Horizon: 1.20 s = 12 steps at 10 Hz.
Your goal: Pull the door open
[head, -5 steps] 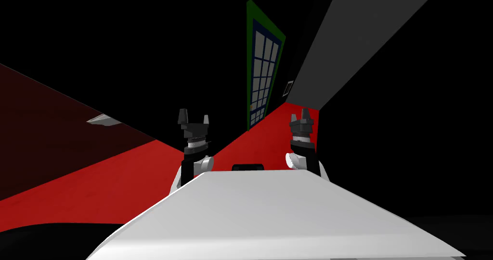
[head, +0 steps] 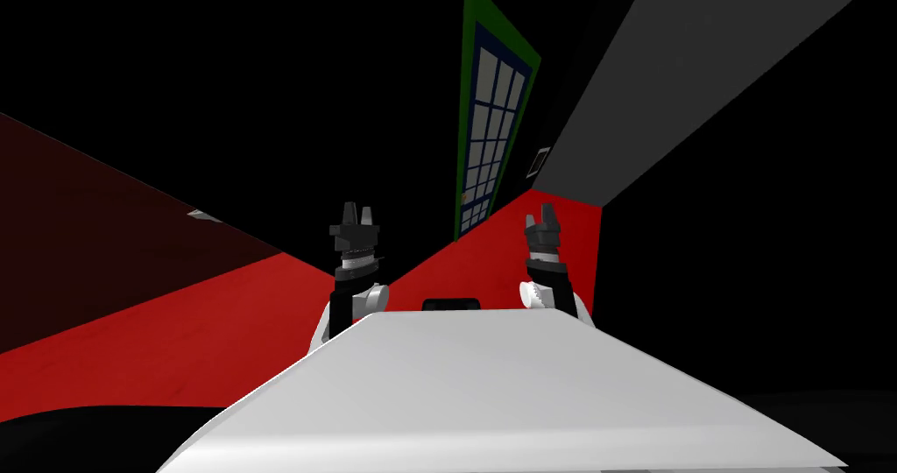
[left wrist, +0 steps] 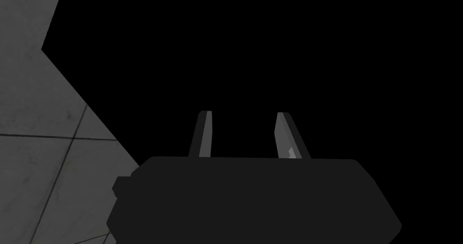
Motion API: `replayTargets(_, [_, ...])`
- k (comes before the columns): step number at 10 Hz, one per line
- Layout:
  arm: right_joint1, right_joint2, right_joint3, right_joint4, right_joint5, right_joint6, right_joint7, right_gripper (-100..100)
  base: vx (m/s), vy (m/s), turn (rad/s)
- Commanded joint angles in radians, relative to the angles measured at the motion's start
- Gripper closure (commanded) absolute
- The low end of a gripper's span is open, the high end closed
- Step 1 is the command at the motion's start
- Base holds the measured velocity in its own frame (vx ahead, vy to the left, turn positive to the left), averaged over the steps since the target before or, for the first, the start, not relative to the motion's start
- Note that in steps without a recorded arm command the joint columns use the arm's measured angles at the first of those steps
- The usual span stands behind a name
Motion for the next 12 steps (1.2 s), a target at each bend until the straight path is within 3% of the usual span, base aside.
replayTargets(1, [0.003,-0.014,-0.007,0.029,0.000,-0.016,0.038,-100,0.169,-0.045,0.173])
replayTargets(12, [0.026,-0.059,-0.032,0.205,0.005,-0.120,0.236,-100,0.109,-0.047,0.139])
